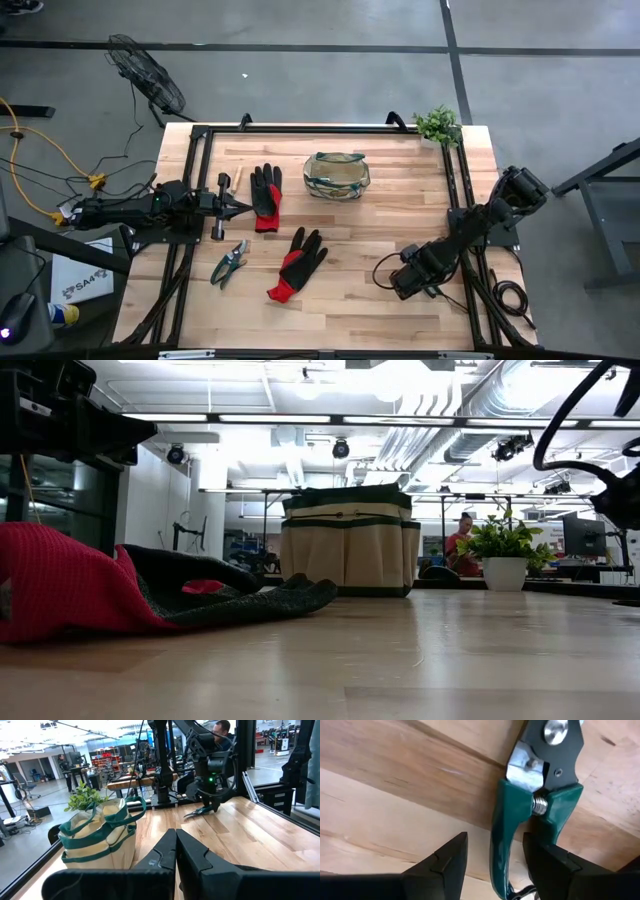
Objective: Pick & Place Garden tools in Gardening bag
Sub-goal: Put the right green shear scissors into the gardening bag
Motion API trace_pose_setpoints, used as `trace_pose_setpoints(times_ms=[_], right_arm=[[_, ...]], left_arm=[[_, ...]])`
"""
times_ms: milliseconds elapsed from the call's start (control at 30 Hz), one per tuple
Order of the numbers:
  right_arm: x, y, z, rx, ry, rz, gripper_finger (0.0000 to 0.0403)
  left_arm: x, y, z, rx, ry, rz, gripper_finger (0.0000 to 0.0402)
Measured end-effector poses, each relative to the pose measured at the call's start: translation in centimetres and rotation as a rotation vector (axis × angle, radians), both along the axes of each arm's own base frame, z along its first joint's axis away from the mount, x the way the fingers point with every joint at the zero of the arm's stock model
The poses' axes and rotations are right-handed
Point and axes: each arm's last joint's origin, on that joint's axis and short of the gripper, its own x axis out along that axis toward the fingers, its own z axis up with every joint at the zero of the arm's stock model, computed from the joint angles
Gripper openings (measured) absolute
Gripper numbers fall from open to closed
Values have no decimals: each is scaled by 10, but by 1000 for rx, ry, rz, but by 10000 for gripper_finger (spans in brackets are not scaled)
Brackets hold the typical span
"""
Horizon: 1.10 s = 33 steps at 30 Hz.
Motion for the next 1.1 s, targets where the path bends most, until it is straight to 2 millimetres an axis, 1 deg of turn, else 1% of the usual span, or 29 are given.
trace_pose_setpoints(times_ms=[133,433,733,867,1100], right_arm=[[1,-1,0,3,-4,0,173],[1,-1,0,3,-4,2,107],[1,-1,0,-2,-6,2,61],[1,-1,0,-8,-9,4,50],[3,-1,0,-27,-53,62,46]], left_arm=[[0,0,0,0,0,0,1],[0,0,0,0,0,0,1],[0,0,0,0,1,0,1],[0,0,0,0,0,0,1],[0,0,0,0,1,1,1]])
